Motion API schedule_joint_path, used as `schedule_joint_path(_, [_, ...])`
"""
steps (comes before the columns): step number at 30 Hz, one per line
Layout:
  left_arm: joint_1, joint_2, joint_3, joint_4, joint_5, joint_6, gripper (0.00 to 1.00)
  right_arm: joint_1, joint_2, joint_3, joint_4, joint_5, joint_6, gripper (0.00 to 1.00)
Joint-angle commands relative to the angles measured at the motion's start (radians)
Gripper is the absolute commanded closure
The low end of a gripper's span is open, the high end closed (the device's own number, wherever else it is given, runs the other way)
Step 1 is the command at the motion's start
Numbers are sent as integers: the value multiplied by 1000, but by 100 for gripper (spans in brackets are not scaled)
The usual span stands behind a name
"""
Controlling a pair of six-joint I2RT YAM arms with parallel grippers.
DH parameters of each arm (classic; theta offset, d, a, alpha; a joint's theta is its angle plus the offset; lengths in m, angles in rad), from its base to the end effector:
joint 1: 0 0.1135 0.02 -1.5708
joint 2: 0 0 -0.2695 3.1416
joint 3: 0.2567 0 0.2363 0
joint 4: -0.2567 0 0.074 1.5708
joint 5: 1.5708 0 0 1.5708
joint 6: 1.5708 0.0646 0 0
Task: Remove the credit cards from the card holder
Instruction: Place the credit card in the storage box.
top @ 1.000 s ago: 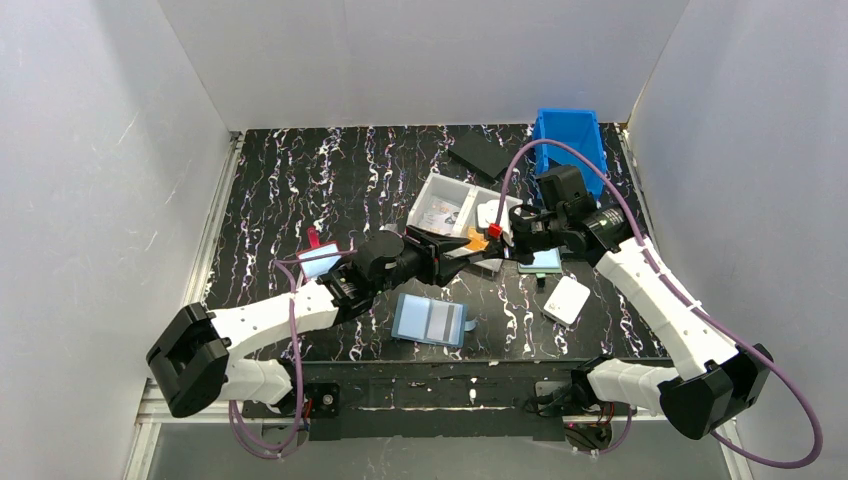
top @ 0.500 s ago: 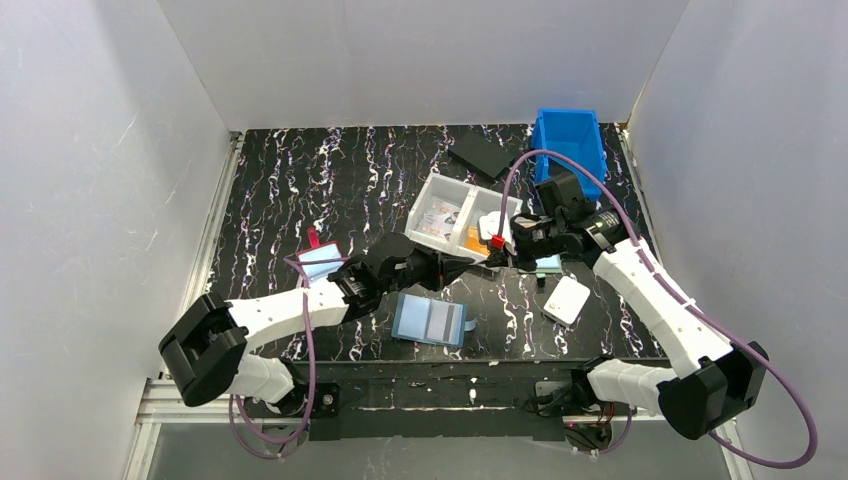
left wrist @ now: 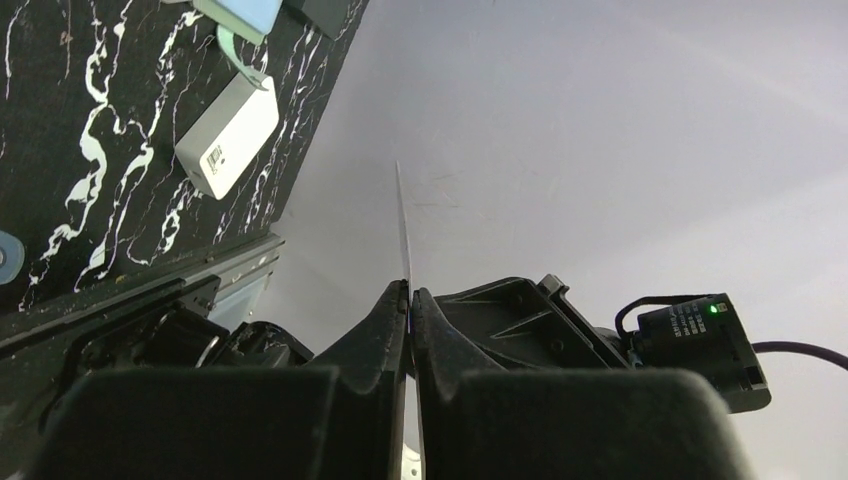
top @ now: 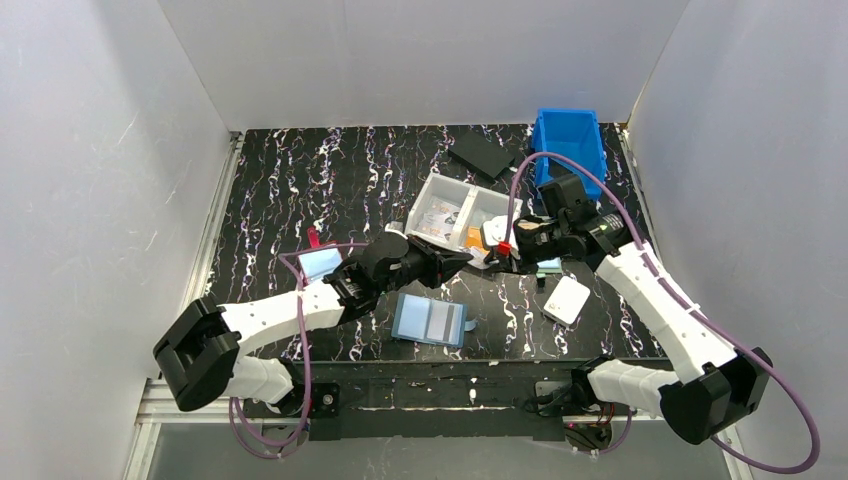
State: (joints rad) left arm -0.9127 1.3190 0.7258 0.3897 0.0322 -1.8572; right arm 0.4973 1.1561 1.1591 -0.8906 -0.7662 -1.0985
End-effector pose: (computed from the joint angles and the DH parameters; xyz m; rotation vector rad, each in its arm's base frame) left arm 0.1889 -0.2478 0.2685 -1.0130 2.0491 -1.8368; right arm 0.1684 0.1424 0.3273 -1.8030 1.3162 0.6180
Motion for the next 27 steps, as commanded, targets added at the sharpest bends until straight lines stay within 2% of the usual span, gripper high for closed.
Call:
schedule_joint_path(1, [3,-45,-10,70,-55,57,100,-2,-30,-4,-50,-108,16,65])
schedule_joint_path(7, [2,-62,-33,77,-58,117,100,-21,-46,11,-74,-148,11,37])
schedule_joint_path(11, [3,-69,-82,107,-50,172,100,-46,-54,6,-82,-184,6,24])
schedule_joint_path(14, [24,-77,-107,126,-15,267,100,-79,-67,-20,-67,-224,5,15])
schedule_joint_path(20, [121,-99,-101,124,185,647,100,-155,-116,-96,-31,-295,12,4])
schedule_joint_path(24, [190,-144,-86,109,375,911,100,-228,-171,-199,108,-331,137,2])
schedule_joint_path(26, [229,-160,-53,42,488,1051,100,-259,-183,-249,178,-344,212,2])
schedule_joint_path(27, [240,-168,-19,-46,518,1131,100,-270,-185,-266,202,-344,231,2])
